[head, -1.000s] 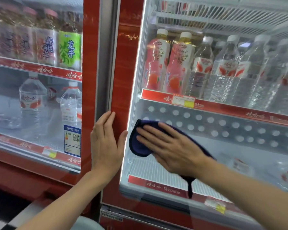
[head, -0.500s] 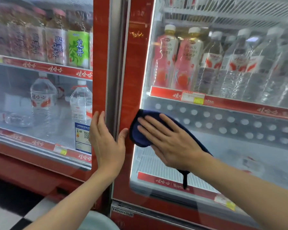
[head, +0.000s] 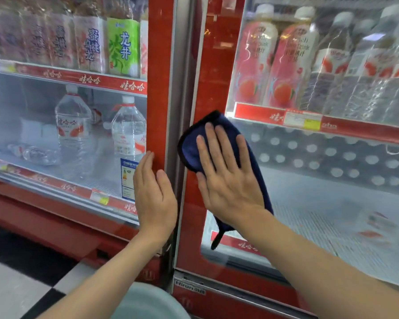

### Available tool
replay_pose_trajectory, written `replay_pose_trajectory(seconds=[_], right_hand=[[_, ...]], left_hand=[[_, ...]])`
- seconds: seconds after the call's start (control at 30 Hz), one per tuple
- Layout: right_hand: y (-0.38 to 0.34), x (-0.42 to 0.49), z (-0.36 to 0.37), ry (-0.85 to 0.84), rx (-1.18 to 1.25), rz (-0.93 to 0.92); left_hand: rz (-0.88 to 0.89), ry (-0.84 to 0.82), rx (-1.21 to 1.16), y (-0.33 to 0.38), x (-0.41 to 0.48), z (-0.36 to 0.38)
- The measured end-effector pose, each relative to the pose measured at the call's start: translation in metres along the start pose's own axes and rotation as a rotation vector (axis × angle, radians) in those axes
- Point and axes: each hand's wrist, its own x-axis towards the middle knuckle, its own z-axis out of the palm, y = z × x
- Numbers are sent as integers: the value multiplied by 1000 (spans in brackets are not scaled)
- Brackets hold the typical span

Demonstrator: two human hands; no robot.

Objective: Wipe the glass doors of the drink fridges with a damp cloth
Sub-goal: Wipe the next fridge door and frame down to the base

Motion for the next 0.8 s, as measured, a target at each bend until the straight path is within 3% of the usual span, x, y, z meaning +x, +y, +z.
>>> replay_pose_trajectory(seconds=[0.2,0.37,0.5,0.63,0.7,0.8], right_hand=[[-48,-19,11,-92,15,183],[-48,-22,-17,-203,230,196],[-24,-23,-46,-242,683,219],[-5,-1,-81,-434,1287,457],[4,1,-92,-371,1357,659],[12,-27,-97,-49,993,810]], left_hand=[[39,62,84,-15,-8,-15],[165,-5,101,-14,-39,-37],[324,-71,30,15,-72,-38],[308,-134,-72,46,-77,1],[213,-147,-64,56,-73,25],[167,-41,-4,63,-74,50]])
